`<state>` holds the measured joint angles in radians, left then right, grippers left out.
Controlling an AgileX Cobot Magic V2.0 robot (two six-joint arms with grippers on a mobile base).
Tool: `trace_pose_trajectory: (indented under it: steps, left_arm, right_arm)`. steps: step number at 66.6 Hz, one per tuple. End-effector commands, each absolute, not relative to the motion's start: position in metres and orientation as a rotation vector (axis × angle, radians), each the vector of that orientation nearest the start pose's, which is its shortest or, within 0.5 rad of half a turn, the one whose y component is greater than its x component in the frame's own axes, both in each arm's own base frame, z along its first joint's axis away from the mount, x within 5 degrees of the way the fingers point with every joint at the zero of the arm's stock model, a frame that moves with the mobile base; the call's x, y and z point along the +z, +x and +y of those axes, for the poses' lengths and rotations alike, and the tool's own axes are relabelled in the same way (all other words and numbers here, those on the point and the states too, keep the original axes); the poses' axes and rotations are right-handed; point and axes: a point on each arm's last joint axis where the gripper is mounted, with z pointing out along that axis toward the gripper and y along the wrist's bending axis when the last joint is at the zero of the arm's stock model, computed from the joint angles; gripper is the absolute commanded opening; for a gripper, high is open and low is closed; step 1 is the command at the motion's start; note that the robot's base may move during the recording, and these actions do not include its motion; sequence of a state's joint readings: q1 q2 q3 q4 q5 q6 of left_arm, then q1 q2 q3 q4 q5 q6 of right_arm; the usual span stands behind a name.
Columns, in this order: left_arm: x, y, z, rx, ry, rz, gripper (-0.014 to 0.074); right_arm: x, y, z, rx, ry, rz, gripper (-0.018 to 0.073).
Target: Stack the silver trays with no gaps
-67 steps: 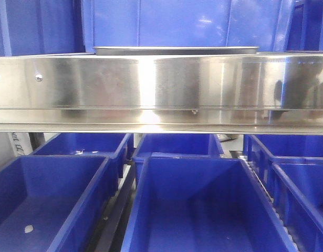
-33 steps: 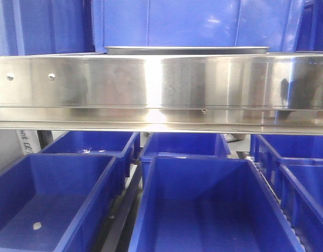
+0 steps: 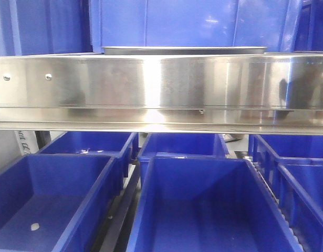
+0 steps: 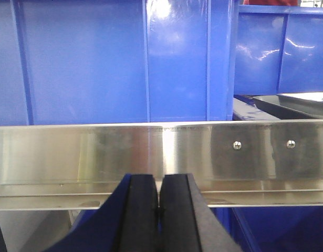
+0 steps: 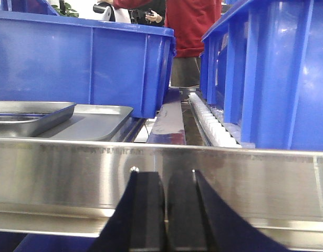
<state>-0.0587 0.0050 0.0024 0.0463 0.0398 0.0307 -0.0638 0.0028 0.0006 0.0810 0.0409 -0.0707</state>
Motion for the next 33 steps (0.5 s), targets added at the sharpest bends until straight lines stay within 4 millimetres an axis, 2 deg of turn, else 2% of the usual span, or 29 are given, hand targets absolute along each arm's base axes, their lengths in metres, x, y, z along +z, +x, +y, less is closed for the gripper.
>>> trace_pose_trajectory:
  steps: [1,33]
  left_arm:
    - [0.2132,0.0561,-0.003,0.026,0.104,1.48,0.0012]
    - [0.2137,0.056,-0.003,0.034,0.11,1.474,0.0012]
  right_arm:
    - [0.2113,0.0562,-0.0036,-0.046,0.054,1.504,-0.0017]
    - [0.2113,0.0562,-0.0036,-0.046,0.054,1.504,-0.0017]
